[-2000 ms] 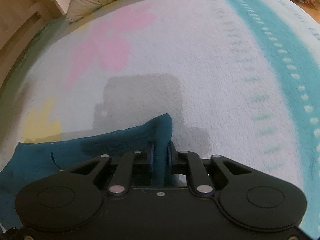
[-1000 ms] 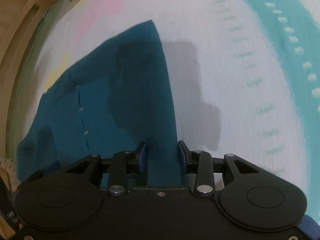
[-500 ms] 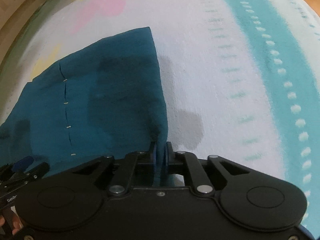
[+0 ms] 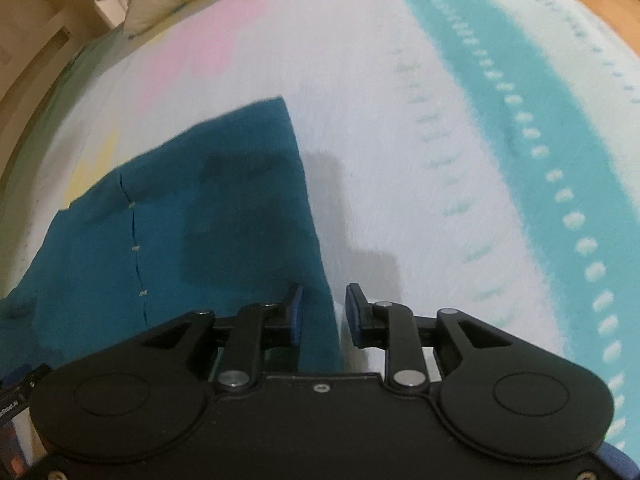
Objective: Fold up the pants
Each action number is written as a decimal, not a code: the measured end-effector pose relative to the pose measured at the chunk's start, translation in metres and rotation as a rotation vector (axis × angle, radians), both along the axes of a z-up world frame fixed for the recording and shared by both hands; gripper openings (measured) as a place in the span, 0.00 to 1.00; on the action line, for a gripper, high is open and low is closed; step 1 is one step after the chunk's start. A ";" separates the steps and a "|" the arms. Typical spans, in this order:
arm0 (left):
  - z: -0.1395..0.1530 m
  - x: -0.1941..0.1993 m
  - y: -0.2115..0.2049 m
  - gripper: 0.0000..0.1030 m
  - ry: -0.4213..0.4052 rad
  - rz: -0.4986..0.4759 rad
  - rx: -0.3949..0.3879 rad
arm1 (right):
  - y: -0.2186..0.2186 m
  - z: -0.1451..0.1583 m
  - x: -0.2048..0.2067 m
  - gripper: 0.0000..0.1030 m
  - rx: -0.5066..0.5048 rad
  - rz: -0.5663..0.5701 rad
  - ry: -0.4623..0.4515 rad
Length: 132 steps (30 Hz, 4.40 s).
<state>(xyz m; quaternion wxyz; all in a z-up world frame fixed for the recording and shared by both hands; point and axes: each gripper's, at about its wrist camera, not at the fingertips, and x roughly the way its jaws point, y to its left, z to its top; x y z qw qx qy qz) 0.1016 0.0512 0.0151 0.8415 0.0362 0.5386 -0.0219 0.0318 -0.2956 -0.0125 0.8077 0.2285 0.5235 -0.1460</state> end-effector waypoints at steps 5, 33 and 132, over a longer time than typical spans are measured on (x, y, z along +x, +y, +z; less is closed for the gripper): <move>-0.009 -0.006 0.014 0.66 -0.005 0.014 0.001 | 0.001 0.009 -0.004 0.36 -0.051 -0.025 -0.053; 0.030 -0.030 0.092 0.69 -0.190 0.149 -0.175 | 0.017 0.007 0.004 0.37 -0.088 0.034 -0.065; 0.067 0.018 0.114 0.06 -0.341 0.220 -0.163 | 0.203 -0.021 0.038 0.21 0.073 0.503 -0.075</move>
